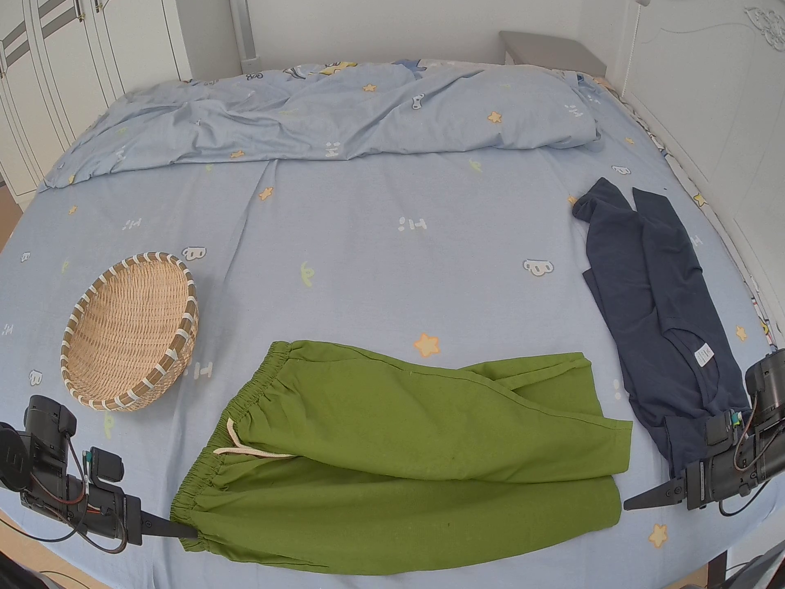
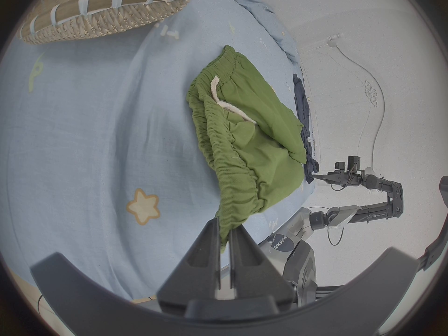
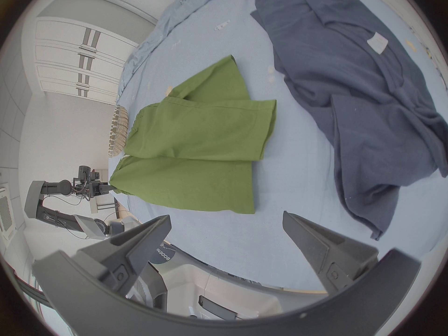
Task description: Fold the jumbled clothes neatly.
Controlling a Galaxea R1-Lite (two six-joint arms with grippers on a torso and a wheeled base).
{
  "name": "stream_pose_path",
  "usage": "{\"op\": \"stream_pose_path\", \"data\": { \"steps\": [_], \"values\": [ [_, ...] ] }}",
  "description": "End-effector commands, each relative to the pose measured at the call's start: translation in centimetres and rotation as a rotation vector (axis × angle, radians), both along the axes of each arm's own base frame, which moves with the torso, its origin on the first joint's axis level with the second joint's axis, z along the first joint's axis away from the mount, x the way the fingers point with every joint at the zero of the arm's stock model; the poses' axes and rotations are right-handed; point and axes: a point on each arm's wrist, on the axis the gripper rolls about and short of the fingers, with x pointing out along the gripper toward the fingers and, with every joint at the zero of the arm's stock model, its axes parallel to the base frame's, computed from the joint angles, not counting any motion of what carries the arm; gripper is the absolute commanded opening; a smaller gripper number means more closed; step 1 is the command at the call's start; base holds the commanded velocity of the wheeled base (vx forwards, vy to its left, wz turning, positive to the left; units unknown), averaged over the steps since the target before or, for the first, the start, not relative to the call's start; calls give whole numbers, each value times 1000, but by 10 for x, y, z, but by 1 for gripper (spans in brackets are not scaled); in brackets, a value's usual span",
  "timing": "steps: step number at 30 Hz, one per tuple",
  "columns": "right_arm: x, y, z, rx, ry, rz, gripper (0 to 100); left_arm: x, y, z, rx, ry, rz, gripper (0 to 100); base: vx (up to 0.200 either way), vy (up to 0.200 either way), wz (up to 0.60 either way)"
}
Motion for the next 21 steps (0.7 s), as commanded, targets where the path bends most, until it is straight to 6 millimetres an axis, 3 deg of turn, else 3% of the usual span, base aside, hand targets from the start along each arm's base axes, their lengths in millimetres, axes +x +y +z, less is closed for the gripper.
{"op": "stream_pose_path", "data": {
  "steps": [1, 9, 21],
  "values": [
    [6, -1, -27, 40, 79, 15, 100, 0, 0, -1, -2, 6, -3, 0, 0, 0, 0],
    [23, 1, -66, 155, 72, 60, 100, 2, 0, 0, -2, 0, -3, 0, 0, 0, 0],
    [7, 4, -74, 194, 56, 93, 100, 2, 0, 0, -2, 0, -5, 0, 0, 0, 0]
  ]
}}
